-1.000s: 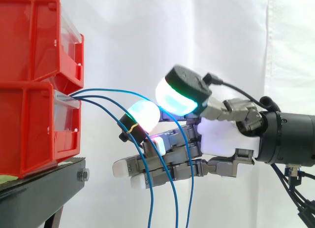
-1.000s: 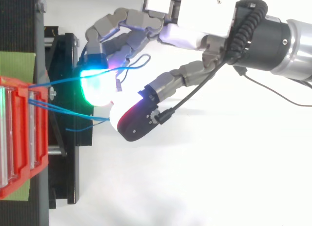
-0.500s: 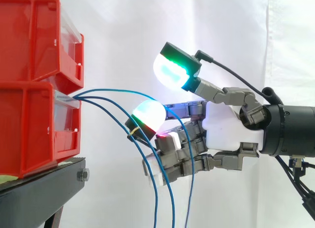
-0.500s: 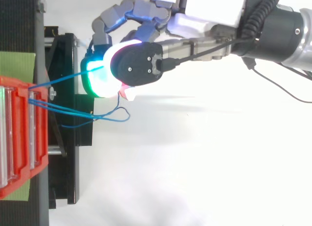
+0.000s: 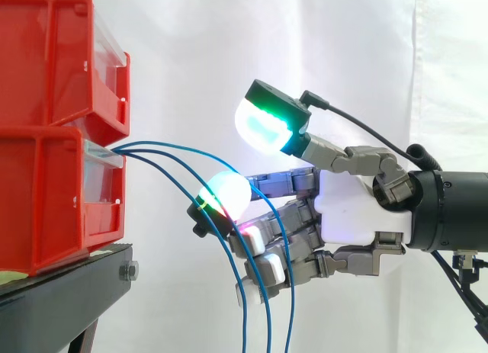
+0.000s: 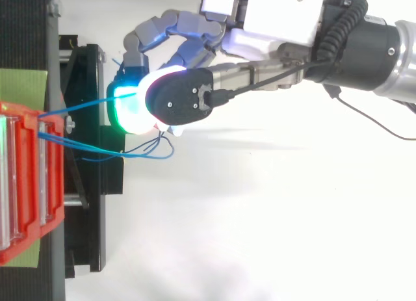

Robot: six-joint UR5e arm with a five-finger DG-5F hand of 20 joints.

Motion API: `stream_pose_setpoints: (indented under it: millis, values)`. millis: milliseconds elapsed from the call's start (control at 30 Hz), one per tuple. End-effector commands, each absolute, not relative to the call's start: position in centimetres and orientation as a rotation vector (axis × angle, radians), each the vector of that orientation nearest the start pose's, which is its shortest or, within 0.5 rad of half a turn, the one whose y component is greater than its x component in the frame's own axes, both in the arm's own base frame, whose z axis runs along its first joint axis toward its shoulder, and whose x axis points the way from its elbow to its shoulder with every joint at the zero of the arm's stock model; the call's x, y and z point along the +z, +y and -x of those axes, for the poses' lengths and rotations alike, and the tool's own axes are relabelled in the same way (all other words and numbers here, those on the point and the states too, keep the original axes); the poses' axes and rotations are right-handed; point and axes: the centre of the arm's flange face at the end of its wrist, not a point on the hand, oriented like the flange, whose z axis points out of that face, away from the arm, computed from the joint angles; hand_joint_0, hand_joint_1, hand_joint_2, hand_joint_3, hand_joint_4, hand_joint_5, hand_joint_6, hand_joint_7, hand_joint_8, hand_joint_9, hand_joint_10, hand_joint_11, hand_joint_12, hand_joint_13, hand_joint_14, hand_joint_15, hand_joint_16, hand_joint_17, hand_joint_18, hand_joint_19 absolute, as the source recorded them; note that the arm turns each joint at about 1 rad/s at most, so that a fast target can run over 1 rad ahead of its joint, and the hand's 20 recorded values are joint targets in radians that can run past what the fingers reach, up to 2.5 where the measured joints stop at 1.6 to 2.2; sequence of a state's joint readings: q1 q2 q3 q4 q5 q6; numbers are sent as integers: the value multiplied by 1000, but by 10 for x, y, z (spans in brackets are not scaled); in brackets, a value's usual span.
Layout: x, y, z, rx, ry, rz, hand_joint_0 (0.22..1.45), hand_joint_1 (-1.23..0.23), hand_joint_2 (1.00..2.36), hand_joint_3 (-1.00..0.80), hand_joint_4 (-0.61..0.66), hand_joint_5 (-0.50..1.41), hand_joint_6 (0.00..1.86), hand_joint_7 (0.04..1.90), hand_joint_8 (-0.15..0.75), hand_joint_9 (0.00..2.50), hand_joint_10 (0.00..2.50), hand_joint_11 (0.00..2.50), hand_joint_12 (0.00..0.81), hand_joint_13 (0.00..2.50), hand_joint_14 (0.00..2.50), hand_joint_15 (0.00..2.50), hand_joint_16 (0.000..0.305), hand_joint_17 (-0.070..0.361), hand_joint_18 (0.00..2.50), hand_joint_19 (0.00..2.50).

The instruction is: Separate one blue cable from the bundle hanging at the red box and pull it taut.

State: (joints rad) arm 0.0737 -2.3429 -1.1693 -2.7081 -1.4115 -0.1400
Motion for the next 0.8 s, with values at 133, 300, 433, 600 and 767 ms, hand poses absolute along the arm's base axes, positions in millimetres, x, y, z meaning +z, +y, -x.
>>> stream_pose_setpoints:
  millis: [133,300,433,600,767]
  values:
    - [231,-91,-775,1070,1163,-1113,507,-515,1000,-500,151,-217,718,1052,341,653,5,1549,371,994,19,1118,47,105,635,501]
    - [230,-91,-775,1071,1163,-1115,508,-538,1000,-500,159,-213,718,1055,342,621,191,1621,362,1021,15,1233,44,100,626,469]
    - [231,-94,-775,1072,1162,-1115,512,-544,1000,-500,164,-213,721,1047,341,573,504,1566,352,1084,5,1428,43,97,657,515]
    - [233,-98,-774,1071,1155,-1120,512,-548,1000,-500,184,-220,729,1038,348,522,774,1556,348,1049,398,1479,46,103,738,650]
    - [234,-100,-774,1075,1155,-1123,512,-551,1000,-500,186,-222,731,1031,352,475,884,1497,344,952,862,1410,48,108,800,788]
